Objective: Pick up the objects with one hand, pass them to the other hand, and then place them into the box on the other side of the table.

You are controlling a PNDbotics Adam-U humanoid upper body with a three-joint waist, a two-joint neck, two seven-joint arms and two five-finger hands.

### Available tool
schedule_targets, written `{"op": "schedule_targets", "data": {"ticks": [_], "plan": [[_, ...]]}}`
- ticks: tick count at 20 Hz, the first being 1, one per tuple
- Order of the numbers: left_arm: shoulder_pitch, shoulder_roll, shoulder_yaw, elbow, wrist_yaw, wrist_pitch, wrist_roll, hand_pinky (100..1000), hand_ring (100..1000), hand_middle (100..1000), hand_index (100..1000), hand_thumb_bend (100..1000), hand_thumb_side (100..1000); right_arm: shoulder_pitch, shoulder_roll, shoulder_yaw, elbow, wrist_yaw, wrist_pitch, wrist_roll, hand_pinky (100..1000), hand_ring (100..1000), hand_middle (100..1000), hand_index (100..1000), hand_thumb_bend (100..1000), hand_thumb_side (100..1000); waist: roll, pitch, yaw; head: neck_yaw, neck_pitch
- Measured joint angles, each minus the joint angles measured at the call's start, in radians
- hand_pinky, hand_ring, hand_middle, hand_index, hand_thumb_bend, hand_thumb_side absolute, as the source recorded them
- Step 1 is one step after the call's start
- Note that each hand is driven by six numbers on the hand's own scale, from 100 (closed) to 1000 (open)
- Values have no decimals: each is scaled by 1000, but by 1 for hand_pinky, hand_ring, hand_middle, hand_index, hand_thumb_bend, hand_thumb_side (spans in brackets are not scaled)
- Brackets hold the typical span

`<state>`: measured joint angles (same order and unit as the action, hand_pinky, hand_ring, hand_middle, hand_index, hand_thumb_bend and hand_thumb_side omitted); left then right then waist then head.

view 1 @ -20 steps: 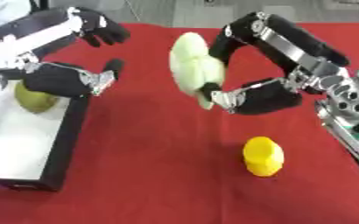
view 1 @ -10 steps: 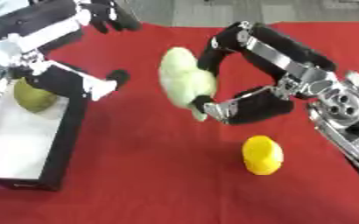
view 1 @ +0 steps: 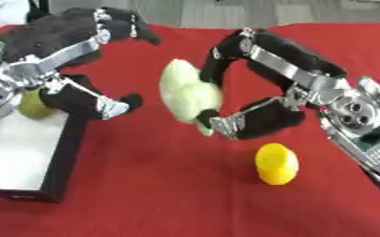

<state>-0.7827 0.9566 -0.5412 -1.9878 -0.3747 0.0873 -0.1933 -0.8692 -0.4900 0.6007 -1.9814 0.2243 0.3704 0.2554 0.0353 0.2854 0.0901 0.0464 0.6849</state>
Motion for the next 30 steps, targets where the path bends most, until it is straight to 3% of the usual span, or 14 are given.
{"op": "schedule_targets", "data": {"ticks": [2, 9, 12, 16, 20, 26, 30], "plan": [[0, -8, -6, 0, -24, -21, 3, 783, 821, 780, 865, 402, 119, -3, 0, 1, 0, 0, 0, 0, 772, 573, 404, 348, 148, 100, 0, 0, 0, -1, 0], [-2, -18, -20, 0, -80, -110, 10, 774, 821, 783, 869, 556, 149, -11, 0, 6, 0, 2, -3, 5, 772, 572, 402, 346, 167, 100, 0, 0, 0, -5, -1], [-2, -18, -20, 0, -114, -133, 21, 769, 817, 778, 871, 566, 135, -12, 0, 7, 0, 4, -10, 13, 772, 572, 402, 346, 173, 100, 0, 0, 0, -6, -2], [-1, -25, -20, 0, -131, -119, 51, 768, 814, 778, 865, 534, 100, -17, 0, 11, 0, 6, -18, 23, 771, 571, 402, 345, 178, 100, 0, 0, 0, -10, -7], [-1, -27, -23, 0, -130, -121, 99, 764, 811, 780, 869, 597, 100, -19, 1, 12, 0, 8, -21, 32, 771, 571, 401, 345, 180, 100, 0, 0, 0, -12, -11], [15, -28, -29, 0, -147, -135, 149, 766, 812, 778, 863, 526, 100, -19, 1, 18, 0, 13, -13, 42, 771, 569, 400, 344, 185, 100, 0, 0, 0, -13, -17], [33, -20, -29, 0, -144, -128, 156, 768, 813, 778, 858, 542, 100, -19, 1, 22, 0, 18, -9, 46, 770, 569, 400, 343, 188, 100, 0, 0, -1, -15, -20]]}}
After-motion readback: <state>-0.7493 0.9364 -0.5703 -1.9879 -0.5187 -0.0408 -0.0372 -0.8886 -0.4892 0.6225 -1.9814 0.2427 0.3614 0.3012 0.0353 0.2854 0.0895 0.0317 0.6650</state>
